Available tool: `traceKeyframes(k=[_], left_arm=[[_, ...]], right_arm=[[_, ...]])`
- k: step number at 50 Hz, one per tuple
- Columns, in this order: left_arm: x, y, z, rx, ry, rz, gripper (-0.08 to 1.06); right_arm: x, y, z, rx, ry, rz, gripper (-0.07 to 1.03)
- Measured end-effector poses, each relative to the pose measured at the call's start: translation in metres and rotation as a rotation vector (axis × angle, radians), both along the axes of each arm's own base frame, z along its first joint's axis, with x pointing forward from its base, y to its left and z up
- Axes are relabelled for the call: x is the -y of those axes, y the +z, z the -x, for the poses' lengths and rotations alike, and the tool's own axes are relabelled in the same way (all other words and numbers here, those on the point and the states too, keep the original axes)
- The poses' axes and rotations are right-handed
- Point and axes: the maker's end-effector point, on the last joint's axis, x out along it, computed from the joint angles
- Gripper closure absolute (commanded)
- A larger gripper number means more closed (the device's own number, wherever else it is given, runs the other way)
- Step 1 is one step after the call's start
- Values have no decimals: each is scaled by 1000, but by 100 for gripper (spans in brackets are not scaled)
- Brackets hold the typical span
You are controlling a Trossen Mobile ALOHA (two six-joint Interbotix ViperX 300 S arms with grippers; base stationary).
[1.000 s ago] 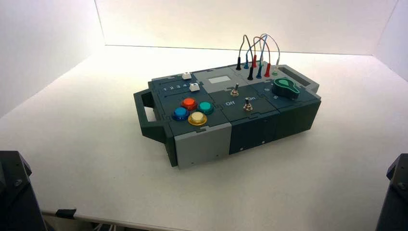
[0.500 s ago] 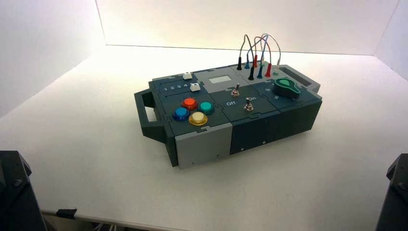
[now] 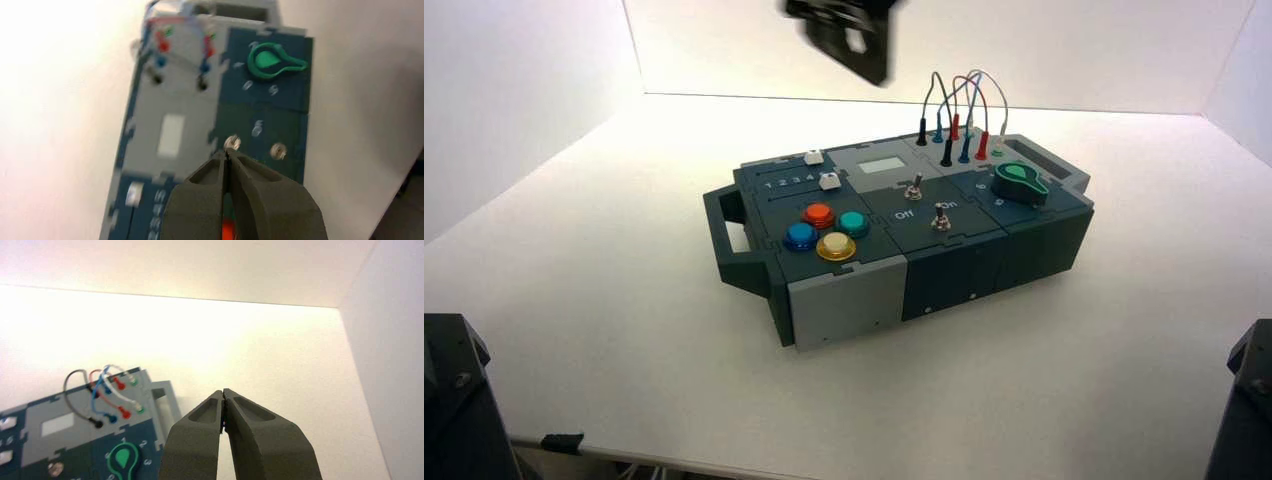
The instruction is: Turn the knob to position 5.
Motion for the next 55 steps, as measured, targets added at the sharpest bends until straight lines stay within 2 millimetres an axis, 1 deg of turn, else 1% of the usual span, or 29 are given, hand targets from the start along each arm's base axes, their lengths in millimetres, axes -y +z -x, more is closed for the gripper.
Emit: traceKeyframes(k=[1, 2, 3, 4, 5, 7, 8, 12, 14, 15, 16, 19, 21, 22, 24, 25, 26, 31, 34, 41, 47, 51, 55], left_arm=[[6, 1, -1, 4, -14, -1, 101], [18, 1, -2, 8, -35, -1, 101], [18, 1, -2, 7, -37, -2, 101], [26, 0, -4, 9, -57, -10, 101], [28, 0, -4, 10, -63, -12, 101], [44, 2, -8, 16, -98, -20, 101], [44, 2, -8, 16, -98, -20, 101], [66, 4, -11, 13, -150, -42, 101], [71, 3, -12, 9, -162, -51, 101], [79, 1, -10, 2, -185, -65, 101], [80, 1, -11, 1, -187, -66, 101], [93, -1, -7, -11, -226, -90, 101], [96, -3, -6, -15, -235, -96, 101], [103, -4, -3, -21, -257, -107, 101], [109, -6, 1, -28, -279, -120, 101], [109, -6, 1, -28, -279, -120, 101], [114, -9, 5, -33, -299, -131, 101], [123, -15, 15, -41, -350, -158, 101], [129, -24, 23, -50, -385, -181, 101], [135, -35, 32, -62, -425, -208, 101], [138, -41, 32, -63, -436, -215, 101], [141, -47, 28, -66, -441, -223, 101], [145, -48, 25, -60, -444, -221, 101]], right_arm=[[3, 1, 0, 5, -12, 0, 98], [6, 1, 1, 3, -26, 0, 98], [8, 2, 1, 6, -37, 0, 98], [12, 2, 2, 8, -54, 1, 98], [13, 2, 2, 9, -55, 1, 98], [18, 3, 3, 12, -80, 0, 98], [18, 3, 3, 12, -80, 0, 98], [25, 3, 4, 12, -109, 0, 98], [26, 4, 4, 15, -114, 0, 98], [27, 4, 5, 17, -120, 0, 98], [27, 4, 5, 17, -121, 0, 98], [30, 4, 5, 18, -133, 1, 98], [31, 5, 6, 20, -137, 1, 98], [33, 5, 6, 20, -144, 1, 98], [34, 4, 7, 18, -152, 1, 98], [34, 4, 7, 18, -152, 1, 98], [35, 5, 7, 20, -157, 1, 98], [38, 5, 7, 22, -167, 1, 98], [39, 5, 8, 22, -172, 0, 98], [39, 4, 8, 20, -173, 0, 98], [39, 5, 8, 22, -173, 0, 98], [39, 5, 7, 20, -173, 0, 98], [39, 5, 8, 22, -173, 0, 98]])
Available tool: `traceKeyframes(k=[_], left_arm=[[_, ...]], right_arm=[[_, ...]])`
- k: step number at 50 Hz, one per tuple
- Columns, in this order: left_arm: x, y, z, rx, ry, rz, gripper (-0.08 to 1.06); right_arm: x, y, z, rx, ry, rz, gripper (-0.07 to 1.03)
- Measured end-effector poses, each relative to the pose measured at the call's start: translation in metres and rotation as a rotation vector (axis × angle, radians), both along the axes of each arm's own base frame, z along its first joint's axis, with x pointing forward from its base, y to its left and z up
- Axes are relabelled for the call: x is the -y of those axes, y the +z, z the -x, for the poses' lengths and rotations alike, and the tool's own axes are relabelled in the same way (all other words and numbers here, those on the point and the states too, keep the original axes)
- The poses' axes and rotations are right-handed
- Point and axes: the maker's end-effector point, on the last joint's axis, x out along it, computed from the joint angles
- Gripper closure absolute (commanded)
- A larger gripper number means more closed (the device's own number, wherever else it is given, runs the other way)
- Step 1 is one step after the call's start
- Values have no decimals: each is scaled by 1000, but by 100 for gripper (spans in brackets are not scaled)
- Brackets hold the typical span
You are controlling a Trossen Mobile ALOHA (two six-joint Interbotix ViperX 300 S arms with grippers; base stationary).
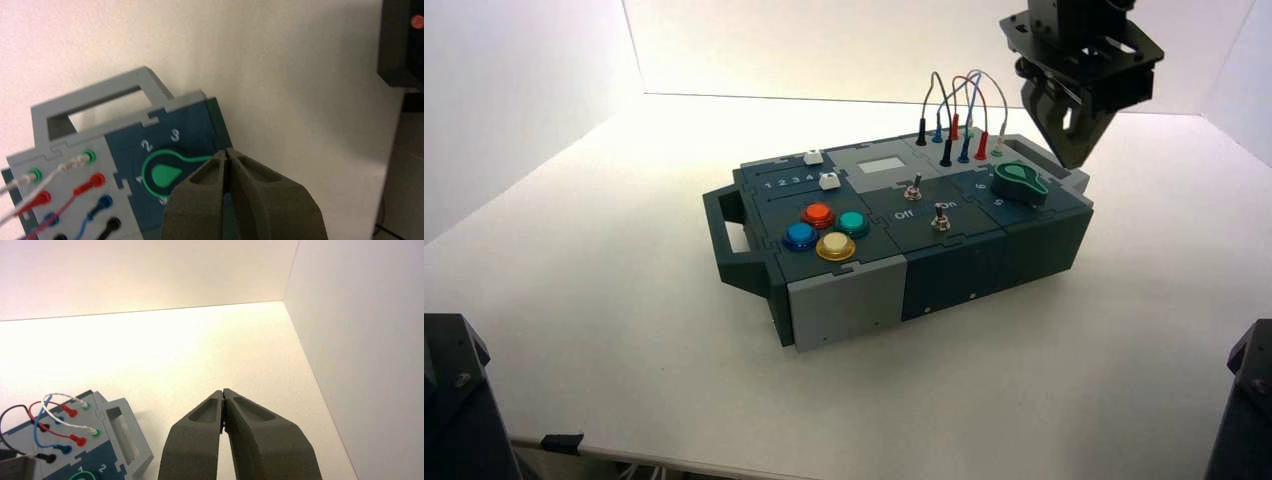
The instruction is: Turn the knob to position 5.
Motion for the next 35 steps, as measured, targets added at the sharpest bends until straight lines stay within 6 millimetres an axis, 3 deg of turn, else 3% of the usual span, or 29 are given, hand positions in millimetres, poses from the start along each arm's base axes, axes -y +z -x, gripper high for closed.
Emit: traceKeyframes(k=[18, 35], left_arm=[[18, -19, -9, -9, -18, -26, 101], [13, -30, -18, -26, -13, -70, 101]], right_arm=[[0, 2, 1, 11, 0, 1, 98], [-1, 5, 2, 20, -1, 0, 98]])
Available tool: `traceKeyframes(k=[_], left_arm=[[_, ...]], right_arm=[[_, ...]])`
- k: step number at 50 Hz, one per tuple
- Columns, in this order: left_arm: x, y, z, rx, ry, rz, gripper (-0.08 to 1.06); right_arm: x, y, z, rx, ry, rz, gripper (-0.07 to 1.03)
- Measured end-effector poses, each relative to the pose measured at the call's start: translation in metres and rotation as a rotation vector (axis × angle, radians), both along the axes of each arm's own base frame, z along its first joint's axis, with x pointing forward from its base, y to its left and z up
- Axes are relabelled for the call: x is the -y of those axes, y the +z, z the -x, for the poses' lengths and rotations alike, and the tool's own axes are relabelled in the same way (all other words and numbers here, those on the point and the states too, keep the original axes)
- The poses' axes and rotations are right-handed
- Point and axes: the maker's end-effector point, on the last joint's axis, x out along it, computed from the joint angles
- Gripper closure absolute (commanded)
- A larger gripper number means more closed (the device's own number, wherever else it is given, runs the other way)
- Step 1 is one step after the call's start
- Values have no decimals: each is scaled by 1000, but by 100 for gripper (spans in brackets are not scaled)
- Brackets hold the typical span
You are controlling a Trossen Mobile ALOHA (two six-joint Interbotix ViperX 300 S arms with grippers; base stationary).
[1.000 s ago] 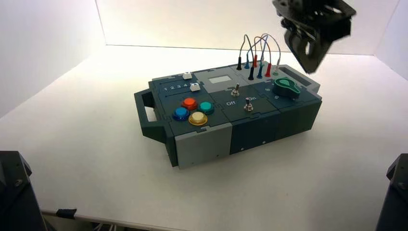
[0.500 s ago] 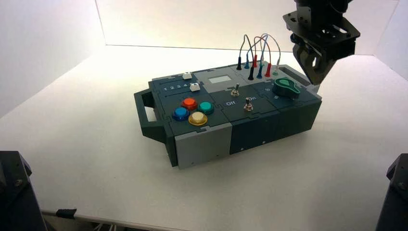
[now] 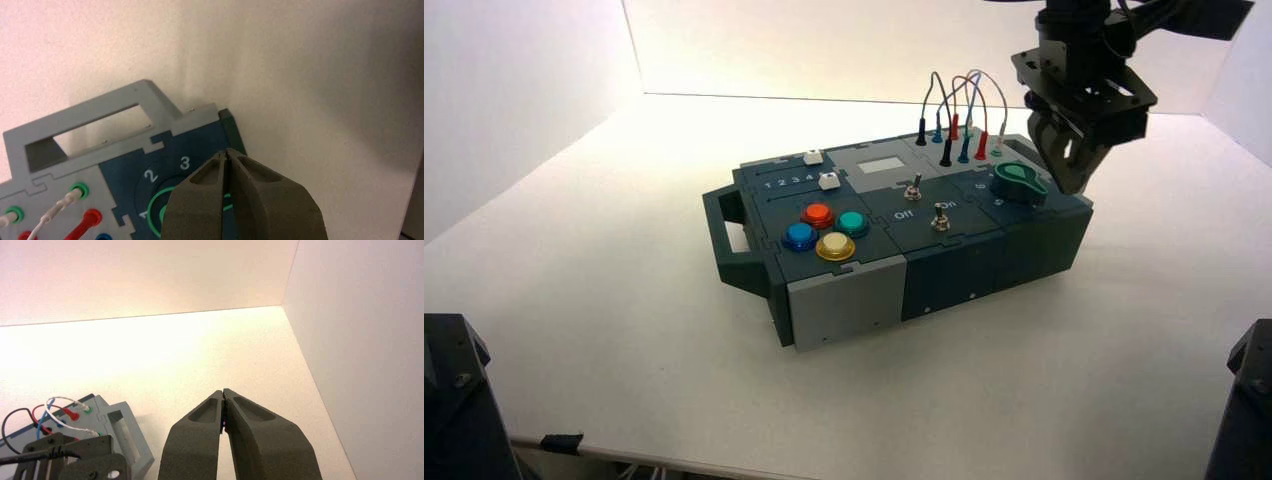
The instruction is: Turn the knob to position 5.
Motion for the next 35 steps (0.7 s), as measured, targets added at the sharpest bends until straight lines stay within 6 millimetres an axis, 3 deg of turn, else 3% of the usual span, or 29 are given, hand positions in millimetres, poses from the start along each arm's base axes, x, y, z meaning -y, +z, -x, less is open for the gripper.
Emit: traceKeyframes(k=[19, 35], left_arm=[[-12, -2, -8, -17, 14, -35, 101], [-22, -10, -1, -40, 6, -84, 101]], right_arm=[[0, 0, 0, -1, 0, 0, 98], [0, 0, 0, 0, 0, -1, 98]])
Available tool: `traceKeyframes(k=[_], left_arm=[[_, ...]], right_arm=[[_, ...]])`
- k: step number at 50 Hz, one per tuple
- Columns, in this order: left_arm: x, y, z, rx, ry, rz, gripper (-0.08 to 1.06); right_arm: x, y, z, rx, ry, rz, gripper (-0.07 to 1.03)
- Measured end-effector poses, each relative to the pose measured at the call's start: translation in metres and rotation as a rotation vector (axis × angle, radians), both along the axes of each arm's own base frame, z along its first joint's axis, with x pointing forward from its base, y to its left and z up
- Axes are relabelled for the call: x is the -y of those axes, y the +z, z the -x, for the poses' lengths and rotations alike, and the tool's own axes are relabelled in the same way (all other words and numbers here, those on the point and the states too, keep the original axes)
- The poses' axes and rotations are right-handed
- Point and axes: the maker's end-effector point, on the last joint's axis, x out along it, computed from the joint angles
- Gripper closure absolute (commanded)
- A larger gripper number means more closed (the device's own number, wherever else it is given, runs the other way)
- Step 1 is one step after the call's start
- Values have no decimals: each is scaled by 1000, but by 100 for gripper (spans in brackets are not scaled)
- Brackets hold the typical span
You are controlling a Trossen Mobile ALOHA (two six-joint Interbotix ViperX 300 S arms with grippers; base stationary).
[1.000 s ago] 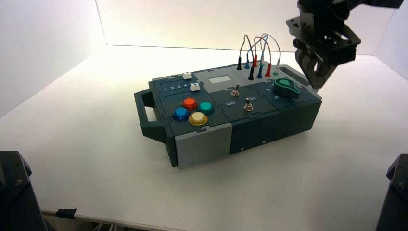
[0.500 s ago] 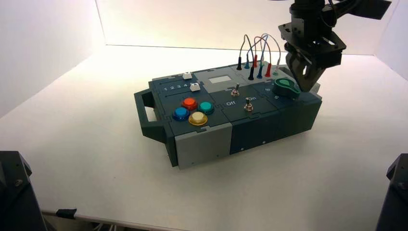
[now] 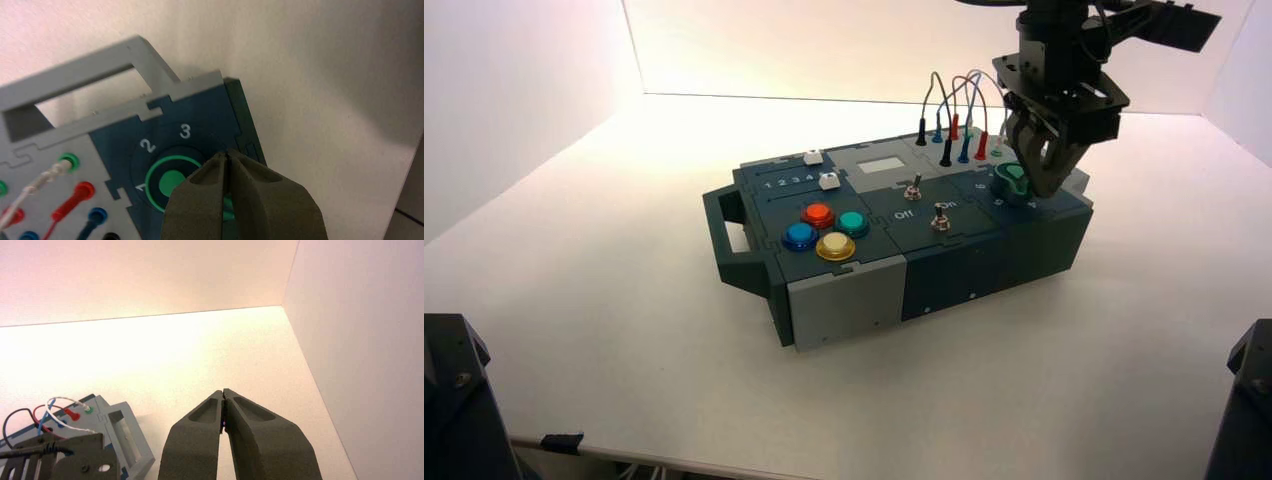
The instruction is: Turn the knob to position 5.
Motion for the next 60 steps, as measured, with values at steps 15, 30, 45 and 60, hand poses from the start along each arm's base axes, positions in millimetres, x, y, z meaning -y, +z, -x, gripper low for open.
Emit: traceKeyframes(k=[15, 30, 45, 60], left_arm=[[-3, -4, 3, -7, -2, -12, 101], [-3, -3, 2, -8, -1, -13, 101], [6, 5, 4, 0, -13, 7, 101], [12, 15, 13, -16, -28, 0, 101]], right_arm=[[0, 0, 0, 0, 0, 0, 98], [0, 0, 0, 0, -2, 0, 98], [0, -1, 0, -3, 0, -2, 98], [0, -1, 0, -1, -1, -8, 98]])
